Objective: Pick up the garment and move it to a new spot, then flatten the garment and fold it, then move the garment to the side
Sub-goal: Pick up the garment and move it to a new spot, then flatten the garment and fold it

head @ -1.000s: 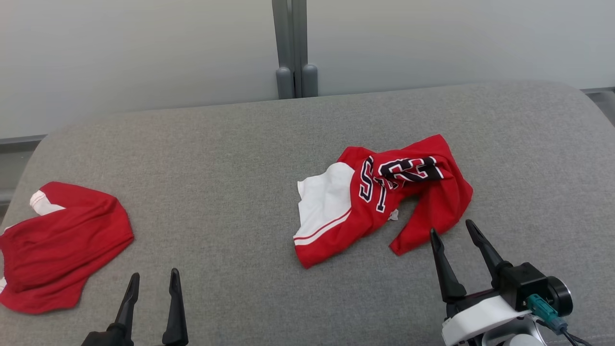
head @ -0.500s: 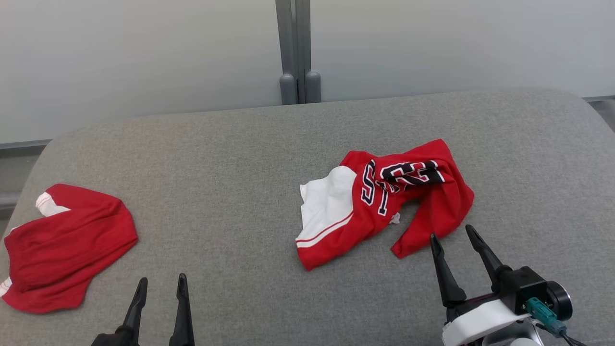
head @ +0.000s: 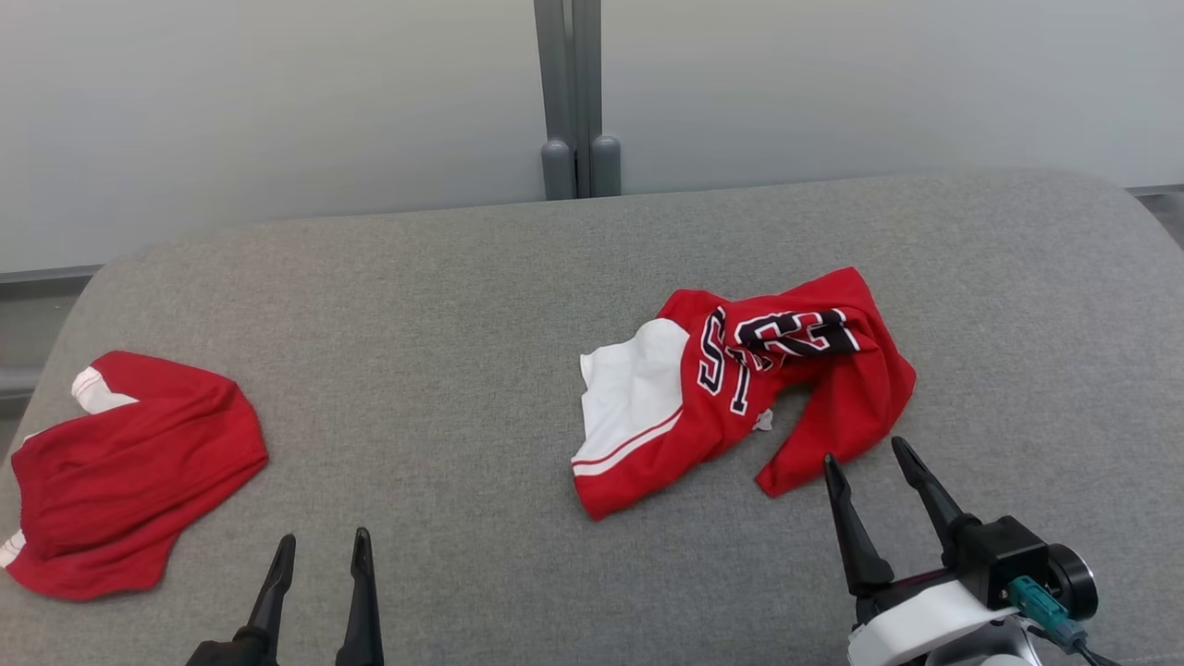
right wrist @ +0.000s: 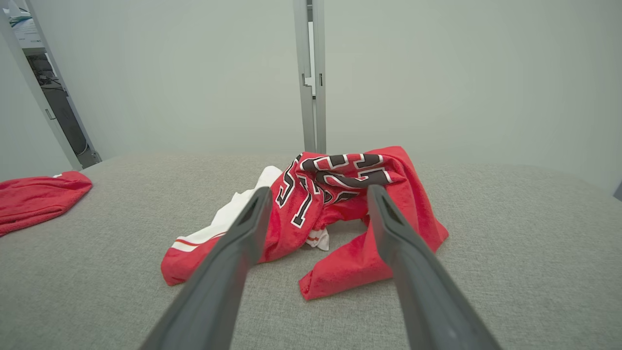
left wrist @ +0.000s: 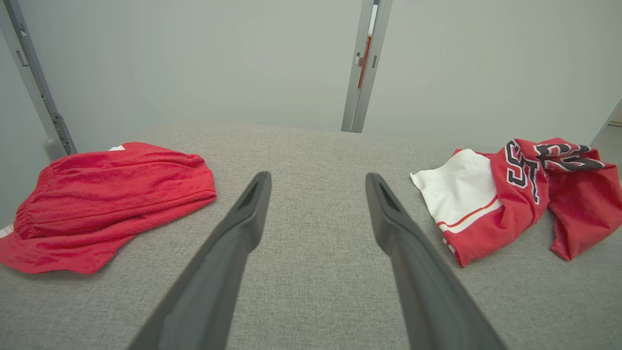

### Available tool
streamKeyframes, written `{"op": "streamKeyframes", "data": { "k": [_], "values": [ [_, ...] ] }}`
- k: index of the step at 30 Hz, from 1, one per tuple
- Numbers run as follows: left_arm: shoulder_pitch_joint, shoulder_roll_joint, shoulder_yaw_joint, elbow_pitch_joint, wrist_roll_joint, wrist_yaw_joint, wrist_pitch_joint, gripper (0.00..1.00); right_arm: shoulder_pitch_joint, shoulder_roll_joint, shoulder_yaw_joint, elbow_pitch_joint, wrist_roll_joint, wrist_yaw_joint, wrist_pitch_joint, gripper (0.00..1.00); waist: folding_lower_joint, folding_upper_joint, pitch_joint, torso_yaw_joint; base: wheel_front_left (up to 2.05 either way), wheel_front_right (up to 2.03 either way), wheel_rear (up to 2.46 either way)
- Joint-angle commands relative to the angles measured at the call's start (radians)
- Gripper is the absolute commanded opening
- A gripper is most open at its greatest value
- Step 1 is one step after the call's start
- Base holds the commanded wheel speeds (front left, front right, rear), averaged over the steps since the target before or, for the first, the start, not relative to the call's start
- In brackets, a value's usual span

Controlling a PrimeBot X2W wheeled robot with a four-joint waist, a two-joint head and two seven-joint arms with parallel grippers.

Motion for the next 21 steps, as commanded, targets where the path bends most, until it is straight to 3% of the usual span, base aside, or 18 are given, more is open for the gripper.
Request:
{"op": "streamKeyframes", "data": {
  "k": [1, 21],
  "values": [
    [-0.007, 0.0, -0.003, 0.002, 0.004, 0.001, -0.001, 1.0, 0.013, -0.002, 0.001, -0.001, 0.005, -0.001, 0.0, 1.0, 0.0, 0.0, -0.001, 0.001, 0.0, 0.0, 0.0],
    [-0.029, 0.0, -0.029, 0.04, 0.016, -0.002, -0.001, 1.0, -0.009, -0.002, 0.005, 0.0, -0.004, -0.001, 0.0, 1.0, 0.0, 0.0, 0.016, -0.02, 0.0, 0.0, 0.0]
  ]
}}
